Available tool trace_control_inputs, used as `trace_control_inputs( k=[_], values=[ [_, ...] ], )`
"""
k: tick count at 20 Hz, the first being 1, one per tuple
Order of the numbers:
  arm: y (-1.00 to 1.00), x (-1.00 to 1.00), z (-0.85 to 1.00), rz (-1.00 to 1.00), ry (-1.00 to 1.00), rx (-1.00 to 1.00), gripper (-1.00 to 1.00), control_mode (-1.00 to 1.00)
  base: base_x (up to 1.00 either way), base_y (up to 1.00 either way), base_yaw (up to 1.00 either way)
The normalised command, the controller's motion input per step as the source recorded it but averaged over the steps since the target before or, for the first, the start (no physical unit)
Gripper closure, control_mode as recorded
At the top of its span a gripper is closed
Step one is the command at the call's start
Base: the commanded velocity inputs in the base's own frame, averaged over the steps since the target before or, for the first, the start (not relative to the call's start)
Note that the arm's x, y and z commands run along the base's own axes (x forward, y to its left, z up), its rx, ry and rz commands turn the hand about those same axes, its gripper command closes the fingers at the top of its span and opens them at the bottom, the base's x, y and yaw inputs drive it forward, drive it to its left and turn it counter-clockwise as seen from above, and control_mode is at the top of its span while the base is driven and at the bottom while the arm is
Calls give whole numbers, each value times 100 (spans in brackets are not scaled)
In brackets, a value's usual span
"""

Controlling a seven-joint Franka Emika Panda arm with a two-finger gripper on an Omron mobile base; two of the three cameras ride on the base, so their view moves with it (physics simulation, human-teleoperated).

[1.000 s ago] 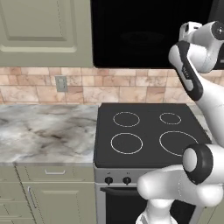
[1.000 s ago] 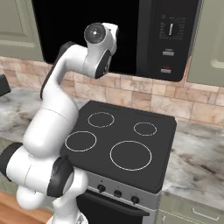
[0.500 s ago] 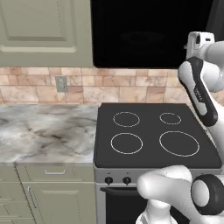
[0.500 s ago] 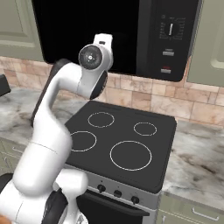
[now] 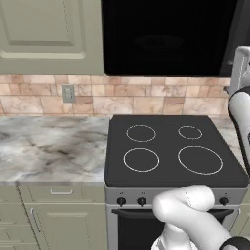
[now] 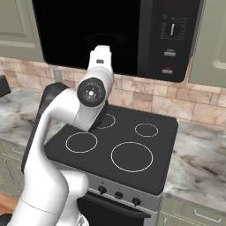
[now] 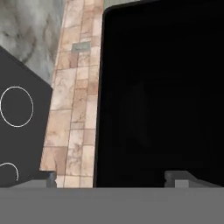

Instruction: Place the bowl containing the onion and eggplant in the microwave. Close the microwave door and press the start button to microwave the meal.

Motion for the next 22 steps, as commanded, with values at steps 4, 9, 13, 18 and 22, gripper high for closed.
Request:
trace_control_inputs(
  k=[4, 9, 13, 18, 22],
  values=[
    [-79, -62, 1, 1, 0, 3, -100, -100, 0, 0, 0],
    [-97, -19, 0, -5, 0, 9, -100, -100, 0, 0, 0],
    [-60, 0, 2, -5, -6, 9, -100, -100, 0, 0, 0],
    [-1, 4, 12, 0, -4, 2, -100, -100, 0, 0, 0],
    [0, 10, 21, 0, 0, 1, 100, -100, 0, 0, 0]
  ],
)
